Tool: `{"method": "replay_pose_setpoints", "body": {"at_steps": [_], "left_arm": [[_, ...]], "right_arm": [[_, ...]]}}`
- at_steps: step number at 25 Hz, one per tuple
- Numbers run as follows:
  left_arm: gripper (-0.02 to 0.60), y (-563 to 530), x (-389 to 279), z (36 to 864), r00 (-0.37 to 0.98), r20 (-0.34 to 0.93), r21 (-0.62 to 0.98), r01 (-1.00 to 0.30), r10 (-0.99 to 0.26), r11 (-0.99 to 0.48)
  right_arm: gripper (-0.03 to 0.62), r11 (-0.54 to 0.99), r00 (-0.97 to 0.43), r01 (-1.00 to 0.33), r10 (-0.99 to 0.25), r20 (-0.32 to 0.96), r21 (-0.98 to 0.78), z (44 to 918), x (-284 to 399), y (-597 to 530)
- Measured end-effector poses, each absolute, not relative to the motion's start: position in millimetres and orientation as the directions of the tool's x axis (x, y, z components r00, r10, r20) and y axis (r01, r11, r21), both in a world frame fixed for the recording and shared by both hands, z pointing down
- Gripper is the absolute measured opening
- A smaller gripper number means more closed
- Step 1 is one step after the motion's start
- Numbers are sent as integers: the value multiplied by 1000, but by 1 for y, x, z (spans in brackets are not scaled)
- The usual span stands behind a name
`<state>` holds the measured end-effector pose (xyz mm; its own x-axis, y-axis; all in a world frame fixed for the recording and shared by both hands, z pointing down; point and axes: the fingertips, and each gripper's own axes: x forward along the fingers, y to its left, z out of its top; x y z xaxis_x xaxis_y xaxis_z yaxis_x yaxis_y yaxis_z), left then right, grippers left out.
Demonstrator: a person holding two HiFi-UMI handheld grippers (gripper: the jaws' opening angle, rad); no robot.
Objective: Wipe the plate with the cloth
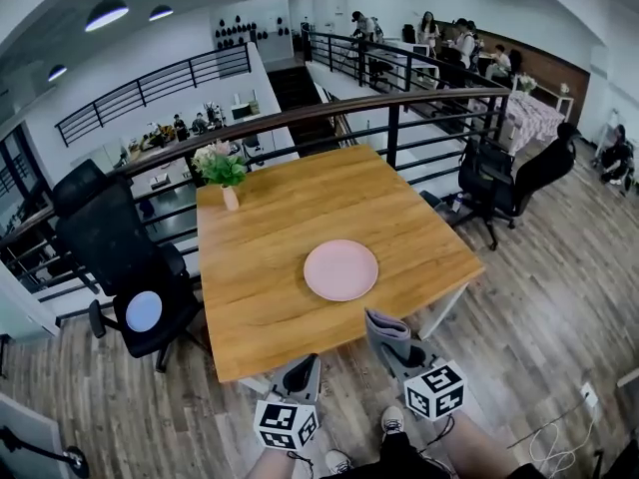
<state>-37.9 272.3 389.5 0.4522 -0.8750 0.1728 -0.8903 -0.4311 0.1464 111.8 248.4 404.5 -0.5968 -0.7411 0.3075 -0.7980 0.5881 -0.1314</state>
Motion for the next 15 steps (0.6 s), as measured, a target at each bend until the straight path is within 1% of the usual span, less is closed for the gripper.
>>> {"method": "replay_pose_setpoints", "body": {"at_steps": [15], "left_arm": [[20, 291, -33, 385, 475, 167, 150, -878, -864, -454]], "right_arm": [[52, 574, -583, -809, -753, 304, -130, 403, 114, 271]]}}
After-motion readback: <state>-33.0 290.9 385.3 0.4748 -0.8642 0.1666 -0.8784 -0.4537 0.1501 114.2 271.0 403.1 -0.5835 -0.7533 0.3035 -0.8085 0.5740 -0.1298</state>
